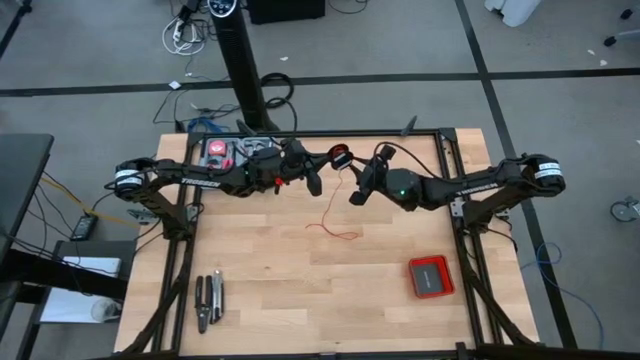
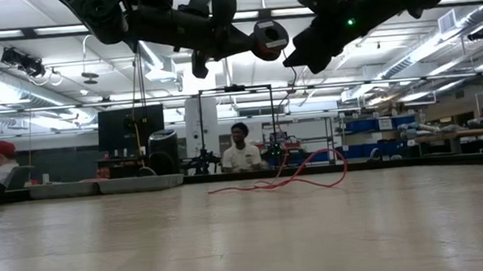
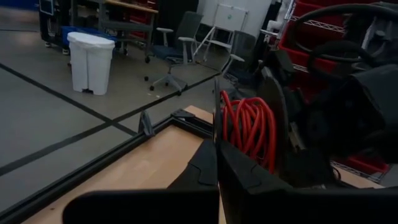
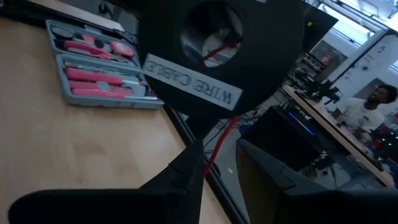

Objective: Coil cords
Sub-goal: Coil the red wire onto the spool

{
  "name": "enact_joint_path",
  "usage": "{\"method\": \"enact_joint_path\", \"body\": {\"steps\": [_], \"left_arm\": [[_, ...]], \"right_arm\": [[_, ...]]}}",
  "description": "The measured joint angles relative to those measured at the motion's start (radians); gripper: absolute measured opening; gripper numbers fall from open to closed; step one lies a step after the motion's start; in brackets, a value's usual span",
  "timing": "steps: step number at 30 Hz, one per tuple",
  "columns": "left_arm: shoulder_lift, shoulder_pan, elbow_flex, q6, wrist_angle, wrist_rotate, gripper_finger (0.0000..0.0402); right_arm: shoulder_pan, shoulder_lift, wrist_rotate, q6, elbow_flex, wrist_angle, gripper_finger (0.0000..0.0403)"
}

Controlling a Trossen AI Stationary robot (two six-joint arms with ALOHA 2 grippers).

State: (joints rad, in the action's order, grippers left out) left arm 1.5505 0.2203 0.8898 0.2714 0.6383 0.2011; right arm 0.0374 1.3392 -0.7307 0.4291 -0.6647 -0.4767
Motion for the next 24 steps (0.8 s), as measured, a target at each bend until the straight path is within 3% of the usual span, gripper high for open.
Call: {"method": "enact_joint_path", "body": {"steps": [9,17,24], "left_arm": [[0.000,0.000,0.000,-0.002,0.006,-0.001,0.0000],[0.000,0.000,0.000,-0.005,0.018,-0.011,0.0000],[0.000,0.000,0.000,-0.008,0.026,-0.021,0.0000]], "right_arm": [[0.028,0.000,0.026,-0.006,0.000,-0.009,0.0086],[0.031,0.000,0.065,-0.005,0.000,-0.007,0.0009],[0.030,0.000,0.072,-0.014,0.000,0.030,0.0004]]}}
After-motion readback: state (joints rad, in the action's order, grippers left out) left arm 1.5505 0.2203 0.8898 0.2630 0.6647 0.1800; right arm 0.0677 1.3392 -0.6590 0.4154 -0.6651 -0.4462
